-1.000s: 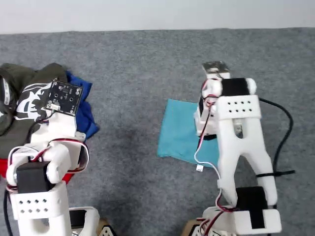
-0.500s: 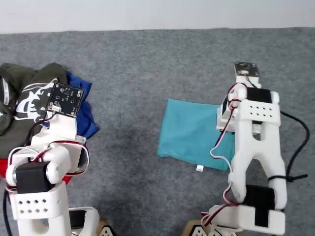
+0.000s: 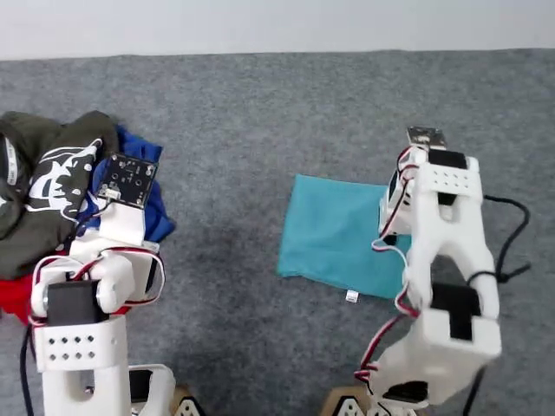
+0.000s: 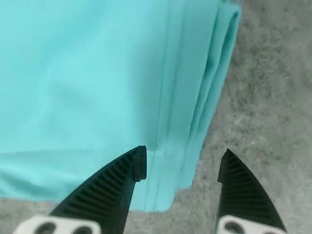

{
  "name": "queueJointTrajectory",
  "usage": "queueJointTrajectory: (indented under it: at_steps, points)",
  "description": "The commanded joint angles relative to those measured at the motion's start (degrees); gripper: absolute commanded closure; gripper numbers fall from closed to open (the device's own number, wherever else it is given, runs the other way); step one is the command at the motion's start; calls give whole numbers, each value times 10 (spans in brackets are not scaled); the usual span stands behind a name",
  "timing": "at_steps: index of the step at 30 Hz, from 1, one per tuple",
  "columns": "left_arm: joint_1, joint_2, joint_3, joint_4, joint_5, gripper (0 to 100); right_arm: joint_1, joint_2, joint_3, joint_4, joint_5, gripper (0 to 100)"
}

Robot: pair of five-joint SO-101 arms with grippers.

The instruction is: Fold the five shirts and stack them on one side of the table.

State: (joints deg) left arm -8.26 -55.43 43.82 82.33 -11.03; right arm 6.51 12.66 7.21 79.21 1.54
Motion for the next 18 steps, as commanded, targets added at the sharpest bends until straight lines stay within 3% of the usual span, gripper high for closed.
queueJointTrajectory:
  at_steps: [1,10,15,18]
  points:
    - [1,-10,-6,-15,-5,996,6,51,-83,0,5,746]
    - [2,-9,-3,-25,-5,995,-2,211,-205,0,6,759]
    - [2,-9,23,-69,-5,995,-23,247,-235,0,98,986]
    - [2,-9,29,-81,-5,995,-23,247,-240,13,133,977]
